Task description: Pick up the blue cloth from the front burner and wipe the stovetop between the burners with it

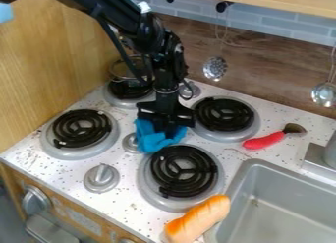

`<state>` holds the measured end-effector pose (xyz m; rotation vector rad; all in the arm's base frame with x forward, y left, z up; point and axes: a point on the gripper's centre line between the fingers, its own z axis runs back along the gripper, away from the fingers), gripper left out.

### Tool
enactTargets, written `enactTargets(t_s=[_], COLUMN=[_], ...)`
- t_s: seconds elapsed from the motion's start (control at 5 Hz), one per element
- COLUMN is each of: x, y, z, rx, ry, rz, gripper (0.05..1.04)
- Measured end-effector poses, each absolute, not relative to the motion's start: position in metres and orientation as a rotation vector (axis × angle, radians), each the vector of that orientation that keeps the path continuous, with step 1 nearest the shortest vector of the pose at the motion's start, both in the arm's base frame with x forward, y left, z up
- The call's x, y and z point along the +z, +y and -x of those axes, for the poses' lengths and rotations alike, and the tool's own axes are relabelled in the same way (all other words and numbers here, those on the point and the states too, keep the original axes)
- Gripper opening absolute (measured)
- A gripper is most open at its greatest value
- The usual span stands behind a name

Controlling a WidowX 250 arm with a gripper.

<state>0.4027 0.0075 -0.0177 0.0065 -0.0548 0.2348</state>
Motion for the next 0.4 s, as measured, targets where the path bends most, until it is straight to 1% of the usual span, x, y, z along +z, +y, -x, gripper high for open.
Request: enactTargets(t_s=[0.4], x=[-0.0172], y=[0.0072], z=[-0.4], rx=[0.233], ry=[-0.069], rz=[-0.007], gripper=[0.119])
